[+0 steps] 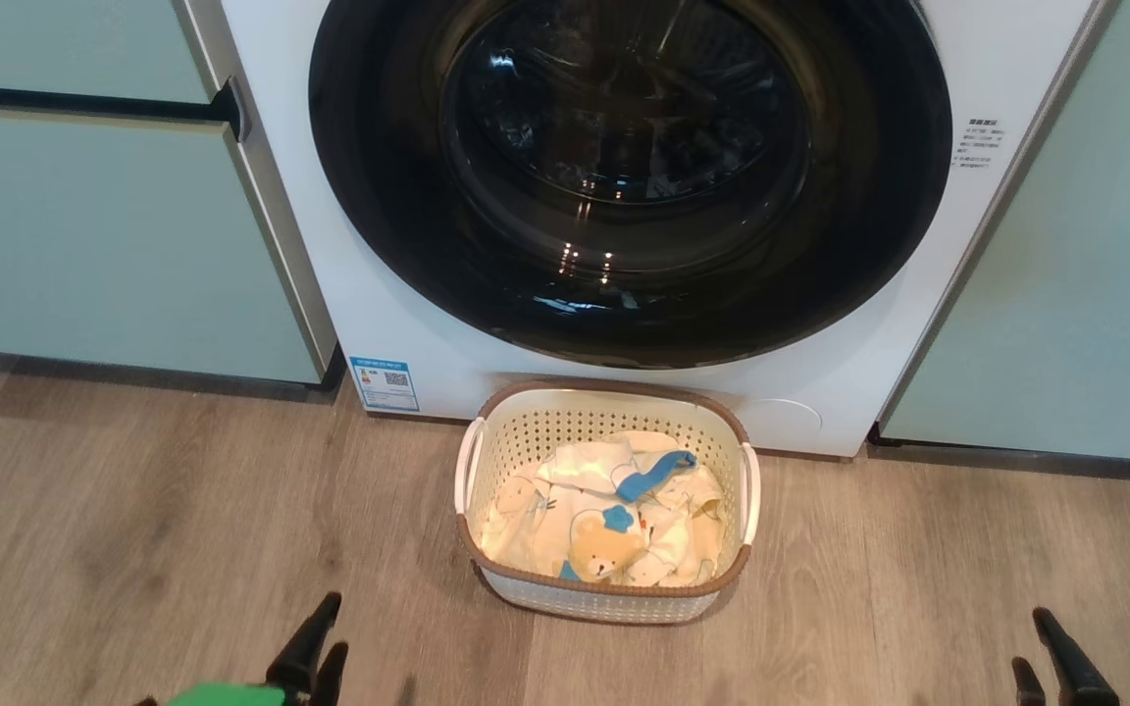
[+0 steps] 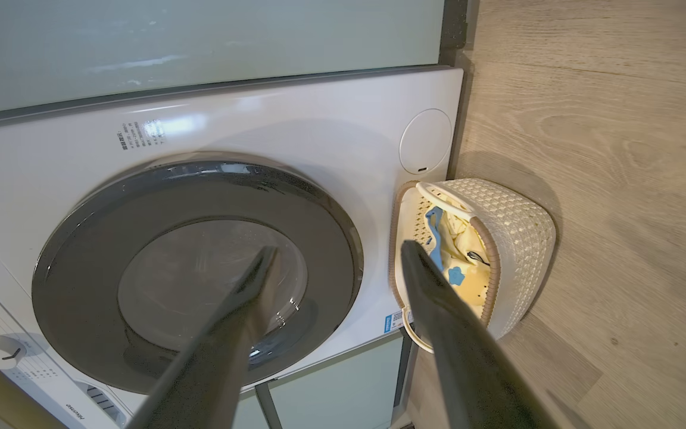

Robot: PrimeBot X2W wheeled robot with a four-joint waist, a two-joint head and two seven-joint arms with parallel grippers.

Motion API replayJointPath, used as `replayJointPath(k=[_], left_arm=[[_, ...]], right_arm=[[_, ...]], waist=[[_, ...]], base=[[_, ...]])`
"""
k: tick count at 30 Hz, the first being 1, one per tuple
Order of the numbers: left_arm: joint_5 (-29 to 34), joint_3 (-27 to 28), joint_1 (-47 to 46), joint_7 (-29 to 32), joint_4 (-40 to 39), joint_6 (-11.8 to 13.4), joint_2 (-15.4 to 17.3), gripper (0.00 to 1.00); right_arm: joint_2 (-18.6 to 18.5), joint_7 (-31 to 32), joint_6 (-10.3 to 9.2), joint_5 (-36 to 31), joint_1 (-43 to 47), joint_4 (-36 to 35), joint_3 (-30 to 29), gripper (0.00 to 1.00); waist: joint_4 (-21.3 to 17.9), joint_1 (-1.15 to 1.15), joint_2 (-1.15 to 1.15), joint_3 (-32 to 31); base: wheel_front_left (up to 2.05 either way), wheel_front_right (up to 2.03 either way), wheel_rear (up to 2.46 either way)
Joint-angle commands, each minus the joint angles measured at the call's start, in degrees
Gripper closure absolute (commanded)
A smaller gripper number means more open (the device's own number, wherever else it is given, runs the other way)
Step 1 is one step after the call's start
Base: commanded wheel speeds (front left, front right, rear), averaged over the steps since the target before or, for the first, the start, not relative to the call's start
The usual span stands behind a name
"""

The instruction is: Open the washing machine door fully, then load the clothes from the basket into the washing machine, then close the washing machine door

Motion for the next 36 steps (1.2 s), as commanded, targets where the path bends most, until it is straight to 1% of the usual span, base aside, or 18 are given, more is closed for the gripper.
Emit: replayJointPath(k=[1, 11, 20, 28, 36], left_arm=[[0.8, 0.2, -2.8, -0.5, -2.0, -0.2, 0.2, 0.00], [3.2, -0.1, -4.0, -2.0, -3.4, -0.3, 0.4, 0.00], [7.2, -0.3, -5.3, -3.5, -5.0, -0.3, 0.5, 0.00], [11.7, -0.6, -6.5, -4.9, -6.6, -0.3, 0.6, 0.00], [18.1, -1.3, -7.8, -6.4, -8.4, -0.3, 0.9, 0.00]], right_arm=[[-0.2, -0.6, 0.00, -0.3, -2.8, -2.1, 0.2, 0.00], [-0.4, -2.1, 0.00, -1.6, -3.8, -3.7, 1.1, 0.00], [-0.5, -3.7, 0.00, -4.2, -4.8, -5.7, 1.7, 0.00], [-0.7, -5.0, 0.00, -7.3, -5.6, -7.6, 2.4, 0.00], [-0.8, -6.5, 0.00, -12.9, -6.8, -9.6, 3.3, 0.00]], waist=[[0.0, 0.00, 0.00, 0.0], [0.0, 0.00, 0.00, 0.1], [0.0, 0.00, 0.00, 0.3], [0.0, 0.00, 0.00, 0.3], [0.0, 0.00, 0.00, 0.6]], base=[[0.00, 0.00, 0.00], [0.00, 0.00, 0.00], [0.00, 0.00, 0.00], [0.00, 0.00, 0.00], [0.00, 0.00, 0.00]])
